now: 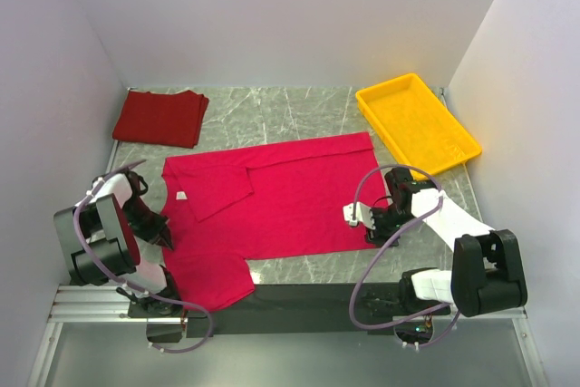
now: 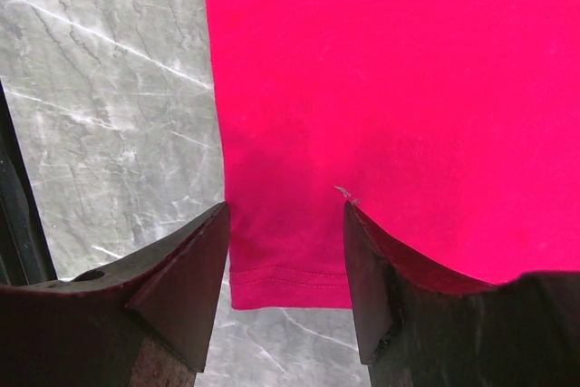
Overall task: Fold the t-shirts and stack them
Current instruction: Fold the tshirt
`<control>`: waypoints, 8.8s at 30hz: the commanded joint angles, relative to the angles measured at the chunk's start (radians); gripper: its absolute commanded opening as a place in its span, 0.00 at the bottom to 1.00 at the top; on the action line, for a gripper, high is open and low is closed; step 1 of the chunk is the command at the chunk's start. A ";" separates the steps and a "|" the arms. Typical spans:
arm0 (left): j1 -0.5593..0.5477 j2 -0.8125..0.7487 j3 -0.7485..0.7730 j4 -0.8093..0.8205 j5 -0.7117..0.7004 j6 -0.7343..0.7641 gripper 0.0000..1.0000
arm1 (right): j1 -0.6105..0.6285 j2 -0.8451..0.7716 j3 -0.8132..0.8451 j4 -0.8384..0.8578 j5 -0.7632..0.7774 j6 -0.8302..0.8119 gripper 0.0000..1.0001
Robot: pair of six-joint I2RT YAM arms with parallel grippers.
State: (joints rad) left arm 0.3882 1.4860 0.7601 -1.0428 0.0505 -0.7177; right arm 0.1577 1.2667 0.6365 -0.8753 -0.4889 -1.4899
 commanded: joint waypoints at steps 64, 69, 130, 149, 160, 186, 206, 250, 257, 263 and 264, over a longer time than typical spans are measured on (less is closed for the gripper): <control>-0.054 -0.130 0.067 0.041 0.144 0.069 0.01 | -0.058 0.028 0.080 -0.196 0.101 -0.250 0.59; -0.054 -0.153 0.036 0.053 0.181 0.067 0.01 | -0.058 0.031 0.063 -0.154 0.145 -0.173 0.56; 0.040 -0.213 0.105 0.018 0.104 -0.008 0.01 | -0.187 0.329 0.531 0.059 -0.039 0.284 0.00; 0.057 -0.130 0.081 0.135 0.178 -0.012 0.01 | -0.162 0.451 0.612 0.128 -0.020 0.362 0.00; 0.064 -0.049 0.157 0.155 0.181 0.003 0.00 | -0.162 0.479 0.635 0.190 0.007 0.424 0.00; 0.067 0.126 0.232 0.224 0.232 0.023 0.01 | -0.162 0.576 0.718 0.245 0.046 0.505 0.00; 0.066 0.148 0.258 0.224 0.238 0.034 0.01 | -0.162 0.585 0.723 0.254 0.061 0.517 0.00; 0.069 0.046 0.168 0.194 0.207 0.057 0.01 | -0.130 0.628 0.753 0.322 0.108 0.628 0.03; 0.067 0.059 0.283 0.221 0.276 0.041 0.32 | -0.119 0.631 0.784 0.358 0.133 0.744 0.39; 0.069 0.019 0.399 0.214 0.321 0.057 0.53 | -0.109 0.609 0.807 0.421 0.196 0.910 0.45; 0.069 0.008 0.406 0.214 0.333 0.072 0.54 | -0.107 0.606 0.815 0.418 0.187 0.921 0.44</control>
State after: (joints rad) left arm 0.4511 1.5509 1.1049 -0.8368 0.3294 -0.6716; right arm 0.0372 1.9003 1.3952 -0.5121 -0.3264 -0.6712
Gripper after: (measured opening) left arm 0.530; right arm 0.445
